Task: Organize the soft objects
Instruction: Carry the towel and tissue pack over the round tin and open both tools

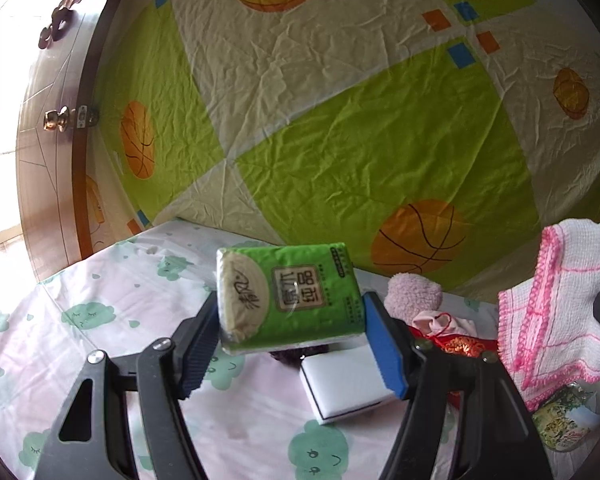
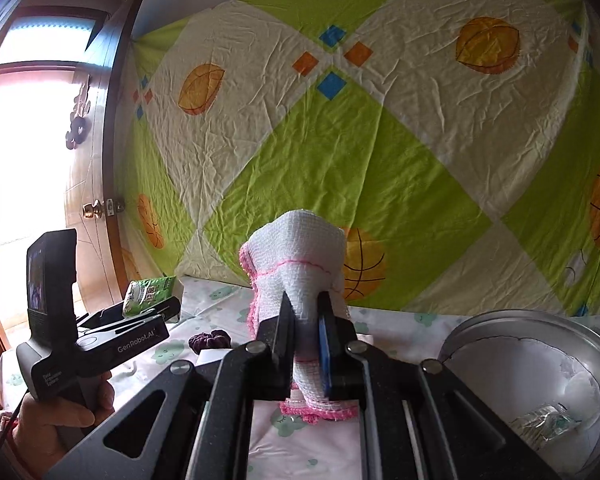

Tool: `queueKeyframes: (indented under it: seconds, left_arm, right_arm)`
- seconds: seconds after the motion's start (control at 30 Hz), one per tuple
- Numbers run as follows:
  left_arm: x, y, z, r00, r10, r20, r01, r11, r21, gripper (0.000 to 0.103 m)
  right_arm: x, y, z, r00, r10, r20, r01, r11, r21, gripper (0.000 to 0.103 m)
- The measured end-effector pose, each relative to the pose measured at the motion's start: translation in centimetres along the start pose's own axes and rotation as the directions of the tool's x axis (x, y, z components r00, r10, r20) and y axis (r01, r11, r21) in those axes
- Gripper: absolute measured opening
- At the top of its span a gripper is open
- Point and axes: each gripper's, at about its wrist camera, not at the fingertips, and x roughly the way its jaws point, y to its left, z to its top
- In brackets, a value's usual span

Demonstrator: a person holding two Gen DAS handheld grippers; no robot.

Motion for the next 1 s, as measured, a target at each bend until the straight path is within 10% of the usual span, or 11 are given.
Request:
queueKeyframes:
  seconds: [1.0]
  left_arm:
    - [-3.8,-15.5,-1.5,0.981,-0.193,-0.017,0.194,0.974,0.120,0.069]
  right_arm:
    - [-6.8,-12.5,1.8,0.971,-0.206,0.118,0.199,0.977,0.074,0.011]
